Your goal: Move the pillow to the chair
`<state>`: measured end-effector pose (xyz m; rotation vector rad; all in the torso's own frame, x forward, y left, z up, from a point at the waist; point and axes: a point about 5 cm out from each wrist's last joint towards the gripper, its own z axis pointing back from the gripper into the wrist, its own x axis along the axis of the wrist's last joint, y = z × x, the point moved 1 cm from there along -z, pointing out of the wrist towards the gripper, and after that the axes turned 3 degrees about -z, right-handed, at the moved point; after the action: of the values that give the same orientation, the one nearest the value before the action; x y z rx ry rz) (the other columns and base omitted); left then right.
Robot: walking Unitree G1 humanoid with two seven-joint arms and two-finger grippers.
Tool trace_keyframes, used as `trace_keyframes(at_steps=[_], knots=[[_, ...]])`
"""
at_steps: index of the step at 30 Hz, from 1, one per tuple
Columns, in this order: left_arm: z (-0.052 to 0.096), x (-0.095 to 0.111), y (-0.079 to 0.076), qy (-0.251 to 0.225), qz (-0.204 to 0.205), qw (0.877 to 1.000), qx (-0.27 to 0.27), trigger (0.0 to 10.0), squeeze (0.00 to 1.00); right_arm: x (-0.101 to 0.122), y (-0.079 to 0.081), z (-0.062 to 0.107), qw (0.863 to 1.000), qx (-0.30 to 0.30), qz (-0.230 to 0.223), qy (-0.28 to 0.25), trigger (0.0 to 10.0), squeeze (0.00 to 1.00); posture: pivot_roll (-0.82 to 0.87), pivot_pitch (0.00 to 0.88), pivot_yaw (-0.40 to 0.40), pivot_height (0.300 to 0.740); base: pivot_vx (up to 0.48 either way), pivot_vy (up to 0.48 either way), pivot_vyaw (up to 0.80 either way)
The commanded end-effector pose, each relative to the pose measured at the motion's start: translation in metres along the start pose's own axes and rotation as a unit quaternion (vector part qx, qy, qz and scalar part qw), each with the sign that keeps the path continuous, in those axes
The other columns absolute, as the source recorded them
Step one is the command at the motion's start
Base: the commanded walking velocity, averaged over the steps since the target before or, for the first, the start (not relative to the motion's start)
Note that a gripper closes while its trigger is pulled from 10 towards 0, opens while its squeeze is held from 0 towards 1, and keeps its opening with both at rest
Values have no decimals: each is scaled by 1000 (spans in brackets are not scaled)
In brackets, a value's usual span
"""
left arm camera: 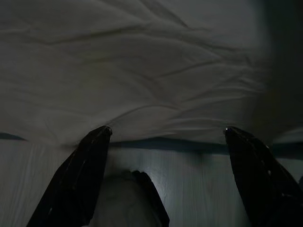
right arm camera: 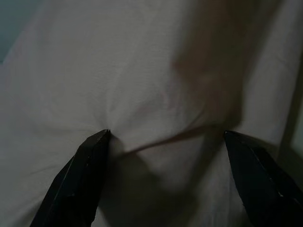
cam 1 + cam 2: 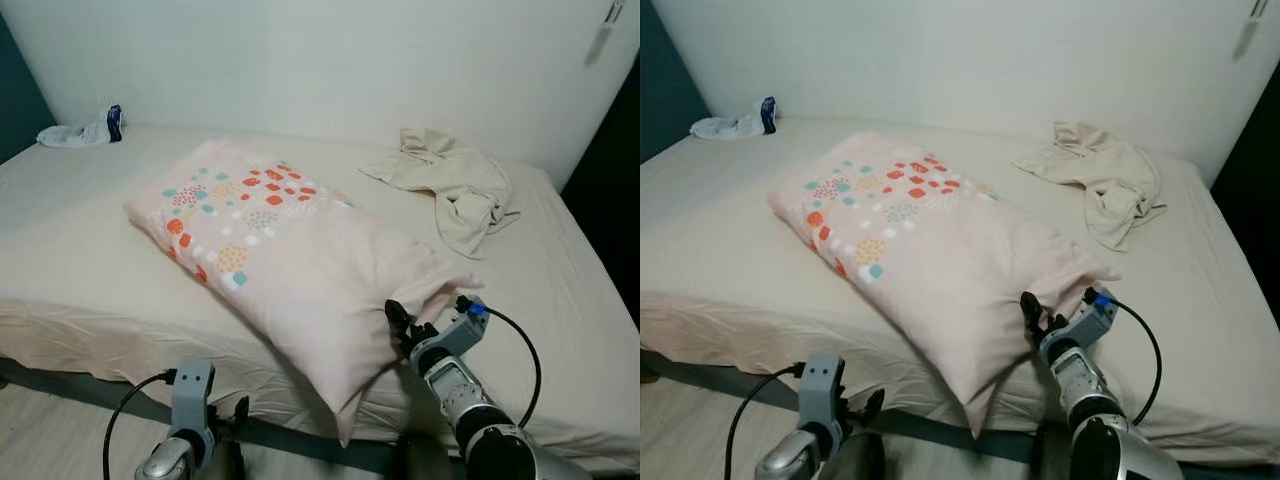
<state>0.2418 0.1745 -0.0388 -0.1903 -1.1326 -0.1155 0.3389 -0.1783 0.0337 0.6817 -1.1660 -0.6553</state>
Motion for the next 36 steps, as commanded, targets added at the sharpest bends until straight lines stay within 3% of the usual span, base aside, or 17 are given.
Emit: trace_keyframes(at_steps=[1,9,12,16,20,22,25,26,28,29,36], knots=[[4,0,4,-8,-6,1000,-1,10000,0,-4,11,-4,999,31,-15,5,10000,0,222,84,23,465,0,0,0],[13,-5,4,-14,-17,1000,-12,10000,0,3,28,-11,997,64,-30,-7,10000,0,241,122,36,465,0,0,0],[18,-5,0,-23,-24,999,-23,10000,0,3,25,-14,1000,-2,-10,2,10000,0,247,146,43,465,0,0,0],[21,-4,0,-27,-28,999,-28,10000,0,0,28,-16,1000,-6,-17,5,10000,0,255,162,48,465,0,0,0],[23,-3,-2,-30,-30,999,-31,10000,0,-8,45,-21,999,35,-25,24,10000,0,258,174,54,465,0,0,0],[25,-4,-5,-29,-30,998,-36,10000,0,-21,67,-25,994,94,-14,60,10000,0,254,178,58,465,0,0,0],[26,-4,-6,-28,-31,998,-38,10000,0,-25,77,-26,990,118,-5,74,10000,0,249,177,59,465,0,0,0],[26,-4,-6,-28,-30,998,-39,10000,0,-25,82,-27,989,129,-1,73,4980,0,246,177,60,465,0,0,0],[26,-4,-6,-28,-30,998,-39,10000,0,-25,82,-27,989,129,-1,73,4980,0,246,177,60,465,0,0,0],[26,-3,-7,-27,-30,998,-40,10000,0,-24,83,-28,989,127,6,70,0,0,240,176,62,465,0,0,0],[20,3,-11,-26,-26,998,-45,10000,0,-16,81,-28,989,133,19,58,0,0,211,152,54,465,0,0,0]])
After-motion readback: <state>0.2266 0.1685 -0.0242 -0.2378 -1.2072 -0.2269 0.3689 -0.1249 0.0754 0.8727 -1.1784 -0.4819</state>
